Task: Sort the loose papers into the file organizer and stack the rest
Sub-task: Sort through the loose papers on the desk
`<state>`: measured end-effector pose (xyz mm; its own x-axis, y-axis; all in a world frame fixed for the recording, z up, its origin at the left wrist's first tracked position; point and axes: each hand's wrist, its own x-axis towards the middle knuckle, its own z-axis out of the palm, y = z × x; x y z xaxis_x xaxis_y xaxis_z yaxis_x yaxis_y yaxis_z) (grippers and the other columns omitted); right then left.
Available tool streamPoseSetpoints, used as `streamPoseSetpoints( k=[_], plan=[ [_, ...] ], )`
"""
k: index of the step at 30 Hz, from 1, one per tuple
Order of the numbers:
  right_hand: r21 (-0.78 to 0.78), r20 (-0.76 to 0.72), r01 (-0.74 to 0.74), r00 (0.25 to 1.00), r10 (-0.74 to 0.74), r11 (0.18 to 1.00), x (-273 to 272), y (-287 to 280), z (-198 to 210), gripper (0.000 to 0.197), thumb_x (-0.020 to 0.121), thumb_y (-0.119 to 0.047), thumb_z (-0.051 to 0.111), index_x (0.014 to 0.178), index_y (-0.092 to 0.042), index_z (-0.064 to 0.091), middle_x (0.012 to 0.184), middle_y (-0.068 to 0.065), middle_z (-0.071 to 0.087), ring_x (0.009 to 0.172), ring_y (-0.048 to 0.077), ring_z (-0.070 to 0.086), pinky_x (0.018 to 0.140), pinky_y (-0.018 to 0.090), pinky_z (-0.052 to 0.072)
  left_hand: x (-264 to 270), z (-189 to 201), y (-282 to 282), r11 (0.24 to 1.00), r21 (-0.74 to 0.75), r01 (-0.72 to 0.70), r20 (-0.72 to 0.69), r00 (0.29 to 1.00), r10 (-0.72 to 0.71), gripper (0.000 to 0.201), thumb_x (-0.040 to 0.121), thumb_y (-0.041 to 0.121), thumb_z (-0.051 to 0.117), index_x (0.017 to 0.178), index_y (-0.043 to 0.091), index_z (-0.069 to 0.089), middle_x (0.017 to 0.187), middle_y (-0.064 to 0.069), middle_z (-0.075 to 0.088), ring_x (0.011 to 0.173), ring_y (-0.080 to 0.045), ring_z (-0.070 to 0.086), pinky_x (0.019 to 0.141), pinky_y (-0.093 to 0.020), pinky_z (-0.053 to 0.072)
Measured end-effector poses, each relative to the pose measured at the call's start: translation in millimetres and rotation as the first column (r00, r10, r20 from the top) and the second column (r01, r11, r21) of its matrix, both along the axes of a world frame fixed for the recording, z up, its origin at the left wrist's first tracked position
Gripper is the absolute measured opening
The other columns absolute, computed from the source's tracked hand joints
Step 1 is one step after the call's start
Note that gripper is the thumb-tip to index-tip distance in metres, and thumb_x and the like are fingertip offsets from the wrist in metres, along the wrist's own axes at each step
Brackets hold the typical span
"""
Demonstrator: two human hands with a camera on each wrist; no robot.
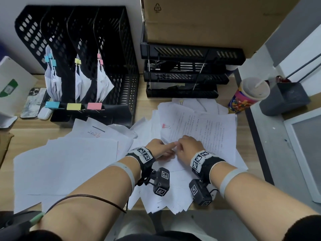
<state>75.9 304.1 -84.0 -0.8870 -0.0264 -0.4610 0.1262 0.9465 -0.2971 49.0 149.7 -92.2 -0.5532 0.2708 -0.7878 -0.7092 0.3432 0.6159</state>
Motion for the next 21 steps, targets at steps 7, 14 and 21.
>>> streamPoseSetpoints(
  k=[7,14,21],
  plan=[
    [-0.252,-0.029,0.134,0.989,-0.146,0.958,-3,9,18,0.014,0.078,-0.027,0.069,0.083,-0.02,0.059,0.095,-0.001,0.057,0.092,0.02,0.056,0.082,0.033,0.05,-7,16,-7,0.991,-0.12,-0.051,-0.108,0.993,0.038,0.023,0.087,0.005,0.063,0.109,0.002,0.067,0.106,-0.021,0.073,0.092,-0.034,0.073,0.083,-0.05,0.061],
    [-0.135,0.057,0.35,0.937,-0.346,0.927,-35,24,38,0.076,0.083,-0.032,0.067,0.145,-0.015,0.027,0.14,0.012,0.042,0.128,0.033,0.045,0.099,0.04,0.045,-14,52,-67,0.972,-0.227,-0.06,-0.134,0.99,0.03,0.029,0.093,0.005,0.06,0.121,-0.001,0.056,0.116,-0.022,0.066,0.099,-0.035,0.071,0.081,-0.045,0.062],
    [-0.348,0.03,0.215,0.975,-0.218,0.912,-53,-47,56,0.011,0.086,-0.009,0.05,0.076,-0.011,0.054,0.085,0.011,0.062,0.083,0.028,0.058,0.064,0.028,0.043,-11,96,-151,0.917,-0.362,-0.168,-0.223,0.971,0.089,0.016,0.096,0.018,0.06,0.089,0.004,0.058,0.076,-0.004,0.062,0.065,-0.013,0.058,0.043,-0.015,0.049]
  ],
)
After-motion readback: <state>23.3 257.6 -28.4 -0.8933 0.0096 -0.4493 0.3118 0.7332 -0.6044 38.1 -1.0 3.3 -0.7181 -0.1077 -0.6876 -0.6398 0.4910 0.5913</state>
